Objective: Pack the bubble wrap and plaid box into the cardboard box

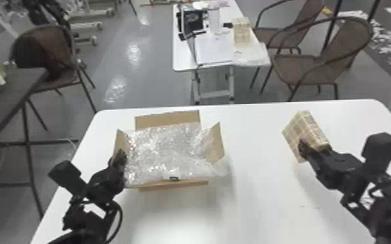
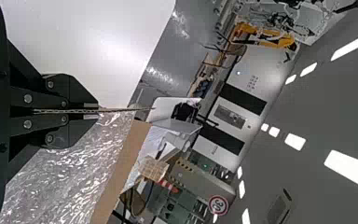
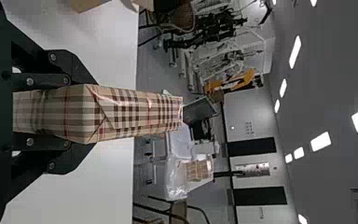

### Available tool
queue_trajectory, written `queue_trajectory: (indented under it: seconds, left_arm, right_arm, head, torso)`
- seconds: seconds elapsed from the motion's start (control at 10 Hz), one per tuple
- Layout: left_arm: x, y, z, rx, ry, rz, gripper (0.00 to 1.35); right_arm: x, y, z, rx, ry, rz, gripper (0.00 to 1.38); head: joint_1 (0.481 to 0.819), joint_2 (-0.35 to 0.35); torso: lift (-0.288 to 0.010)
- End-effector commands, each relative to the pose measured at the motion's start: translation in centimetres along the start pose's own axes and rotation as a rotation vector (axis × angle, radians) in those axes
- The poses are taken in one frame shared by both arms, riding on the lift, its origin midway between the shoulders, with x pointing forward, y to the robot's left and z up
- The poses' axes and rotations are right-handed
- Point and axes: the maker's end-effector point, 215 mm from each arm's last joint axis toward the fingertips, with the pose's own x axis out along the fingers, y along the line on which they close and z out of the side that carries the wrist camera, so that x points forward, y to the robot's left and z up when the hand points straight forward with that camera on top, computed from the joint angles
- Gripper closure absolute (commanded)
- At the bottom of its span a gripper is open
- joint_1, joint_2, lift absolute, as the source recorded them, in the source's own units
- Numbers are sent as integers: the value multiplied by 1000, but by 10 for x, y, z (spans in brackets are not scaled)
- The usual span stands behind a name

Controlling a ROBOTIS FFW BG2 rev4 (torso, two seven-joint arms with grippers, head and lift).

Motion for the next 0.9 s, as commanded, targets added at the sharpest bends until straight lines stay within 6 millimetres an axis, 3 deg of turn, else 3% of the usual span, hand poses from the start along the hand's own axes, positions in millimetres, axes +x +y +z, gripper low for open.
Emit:
queue_trajectory:
  seconds: [0.0,0.2,0.3,0.6,0.7,0.8]
  left_arm:
    - [1,0,0,-1,0,0,1208]
    - [2,-2,-1,-1,2,-3,1208]
    - [2,-2,-1,-1,2,-3,1208]
    - [10,-13,-3,-3,7,-23,1208]
    - [12,-15,-4,-3,7,-27,1208]
    - [13,-16,-4,-5,8,-28,1208]
  right_arm:
    - [13,38,39,36,-74,79,895]
    - [29,86,75,103,-134,188,897]
    - [41,124,84,168,-136,280,897]
    - [60,227,74,270,-35,625,897]
    - [62,249,67,319,-13,683,895]
    - [63,257,56,353,14,701,897]
  head:
    - [695,165]
    - [695,202]
    - [695,227]
    - [695,324]
    - [695,350]
    - [695,350]
  torso:
    - [-44]
    - [-44]
    - [-44]
    - [-44]
    - [-44]
    - [-44]
